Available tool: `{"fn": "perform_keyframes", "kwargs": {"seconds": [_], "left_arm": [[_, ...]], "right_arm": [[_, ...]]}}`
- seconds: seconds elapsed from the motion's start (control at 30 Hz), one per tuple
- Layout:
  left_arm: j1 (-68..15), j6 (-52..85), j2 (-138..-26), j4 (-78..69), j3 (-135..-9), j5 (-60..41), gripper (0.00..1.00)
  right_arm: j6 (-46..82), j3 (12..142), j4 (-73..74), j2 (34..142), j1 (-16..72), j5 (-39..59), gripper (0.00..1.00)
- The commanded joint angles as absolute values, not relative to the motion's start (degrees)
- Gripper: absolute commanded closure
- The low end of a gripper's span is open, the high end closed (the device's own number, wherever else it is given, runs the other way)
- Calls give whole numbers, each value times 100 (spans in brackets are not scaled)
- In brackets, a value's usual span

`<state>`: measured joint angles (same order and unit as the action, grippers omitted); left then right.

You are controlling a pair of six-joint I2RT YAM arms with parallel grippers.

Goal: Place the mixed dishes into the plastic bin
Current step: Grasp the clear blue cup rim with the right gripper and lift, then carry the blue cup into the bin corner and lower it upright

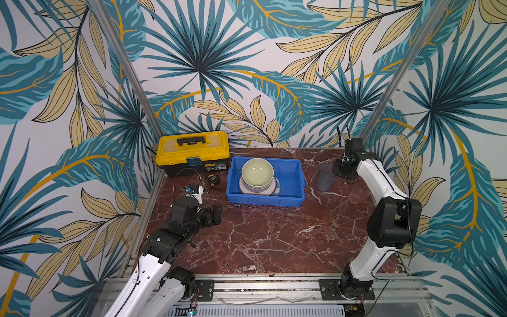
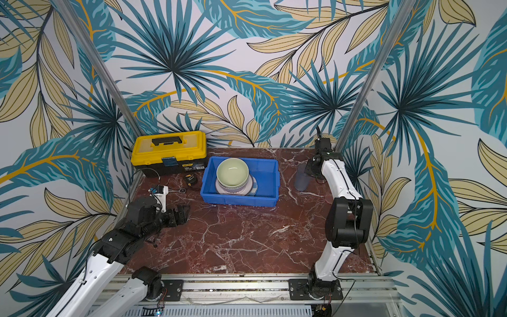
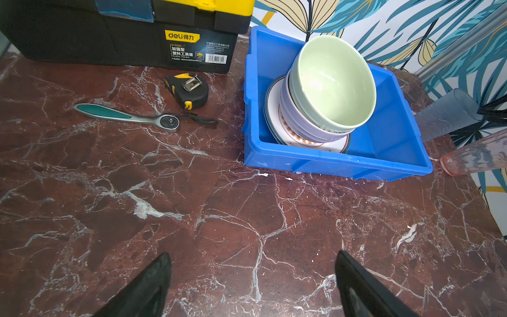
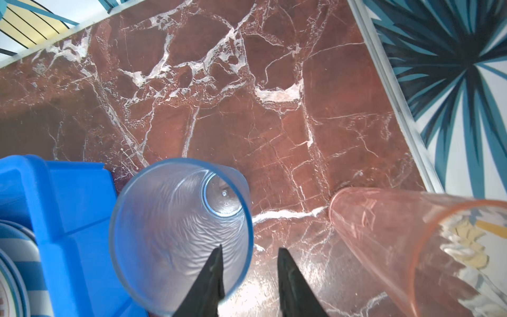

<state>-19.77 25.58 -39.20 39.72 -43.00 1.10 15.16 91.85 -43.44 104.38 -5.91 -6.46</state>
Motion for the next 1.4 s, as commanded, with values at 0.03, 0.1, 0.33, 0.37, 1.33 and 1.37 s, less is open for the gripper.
{"fn": "perform_keyframes", "kwargs": {"seconds": [0.03,0.1,0.33,0.37,1.33,1.37], "left_arm": [[-1953,2580,-3865,4017,-4280,143,6],[-1959,2558,-3887,4017,-4297,103,6],[-1956,2540,-3920,4017,-4315,70,6],[-1959,2540,-3918,4017,-4315,70,6],[-1956,1171,-4335,4113,-4772,-1520,6],[-1952,1144,-4342,4107,-4772,-1547,6]], "right_arm": [[1649,9372,-4278,10692,-648,-487,66],[1655,9378,-4285,10769,-658,-481,67],[1627,9378,-4344,11015,-677,-386,81],[1627,9385,-4362,11040,-677,-377,83],[1250,10460,-5781,10187,-281,731,100],[1255,10557,-5821,10178,-229,747,100]]}}
